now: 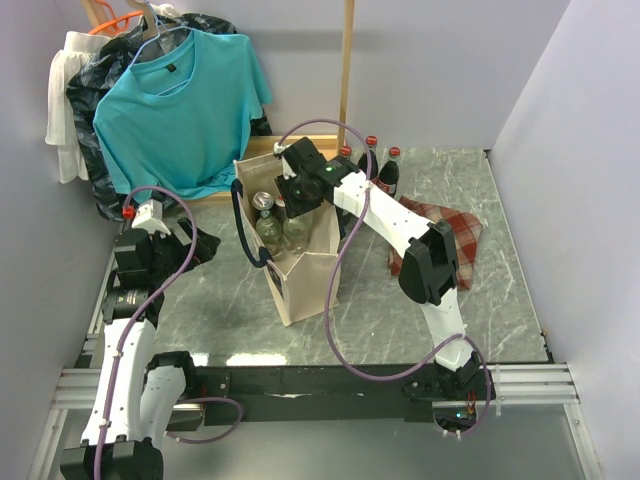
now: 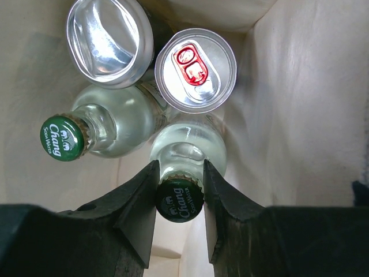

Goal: Take the beverage out of the canvas bag
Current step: Take out the drink from the canvas bag.

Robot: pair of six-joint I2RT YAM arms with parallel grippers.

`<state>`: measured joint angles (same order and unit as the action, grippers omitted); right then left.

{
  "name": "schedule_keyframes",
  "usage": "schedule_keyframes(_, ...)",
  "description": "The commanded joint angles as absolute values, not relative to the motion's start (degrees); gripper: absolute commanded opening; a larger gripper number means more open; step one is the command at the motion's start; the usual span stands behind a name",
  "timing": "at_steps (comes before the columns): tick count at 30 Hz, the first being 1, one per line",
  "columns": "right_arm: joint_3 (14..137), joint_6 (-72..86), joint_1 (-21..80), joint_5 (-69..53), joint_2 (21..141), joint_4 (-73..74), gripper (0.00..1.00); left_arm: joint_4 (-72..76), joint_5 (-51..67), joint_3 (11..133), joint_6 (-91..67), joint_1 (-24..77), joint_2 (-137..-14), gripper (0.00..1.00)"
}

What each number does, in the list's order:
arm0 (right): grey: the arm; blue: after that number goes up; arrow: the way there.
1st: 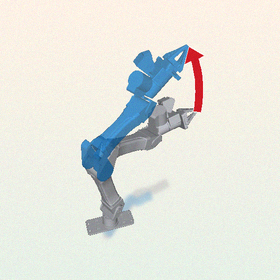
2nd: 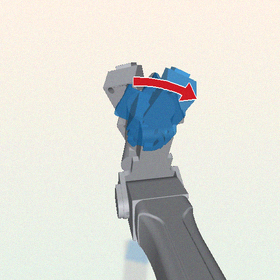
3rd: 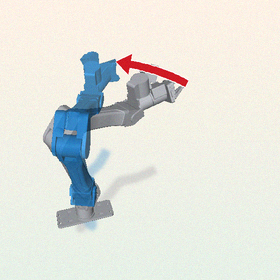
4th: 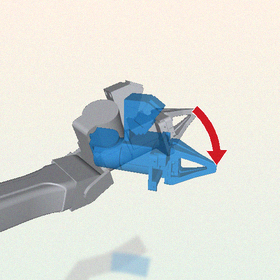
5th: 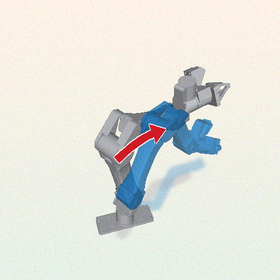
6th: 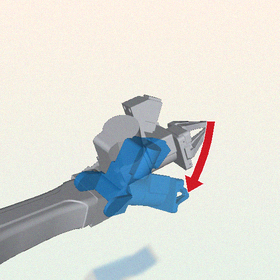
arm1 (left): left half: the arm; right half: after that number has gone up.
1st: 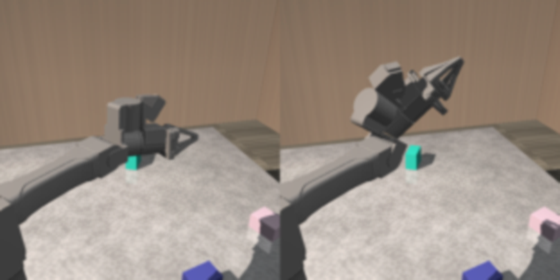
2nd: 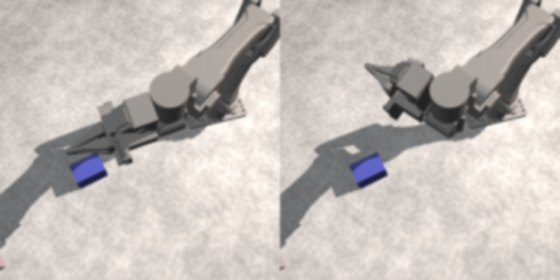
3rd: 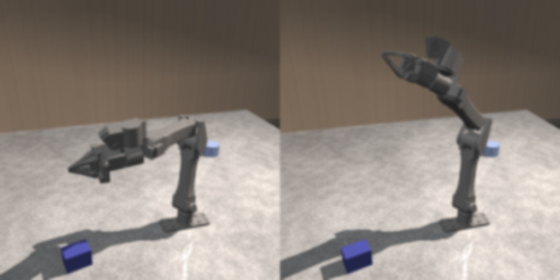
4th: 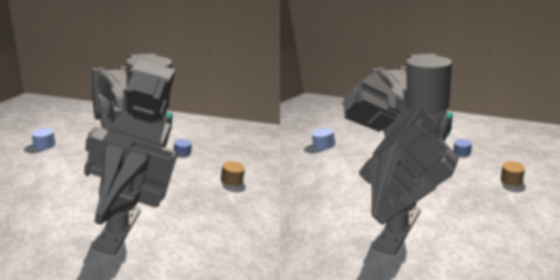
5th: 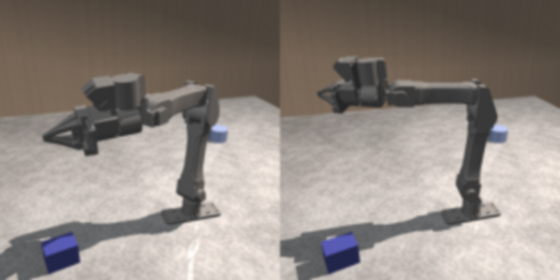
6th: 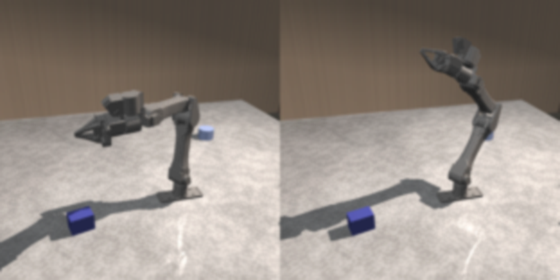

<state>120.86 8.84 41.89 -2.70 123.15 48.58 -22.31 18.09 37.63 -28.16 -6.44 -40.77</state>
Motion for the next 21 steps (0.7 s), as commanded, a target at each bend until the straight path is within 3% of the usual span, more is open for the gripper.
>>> schedule_keyframes(1, 124.45, 8.79, 41.92, -4.31, 121.82, 47.99, 0.0, -22.32, 17.67, 39.73, -28.3, -6.24, -40.87, 0.96)
schedule_keyframes(21, 131.4, 8.53, 41.84, -2.02, 120.15, 49.48, 0.0, -22.32, 18.19, 39.64, -28.21, -6.33, -40.69, 0.96)
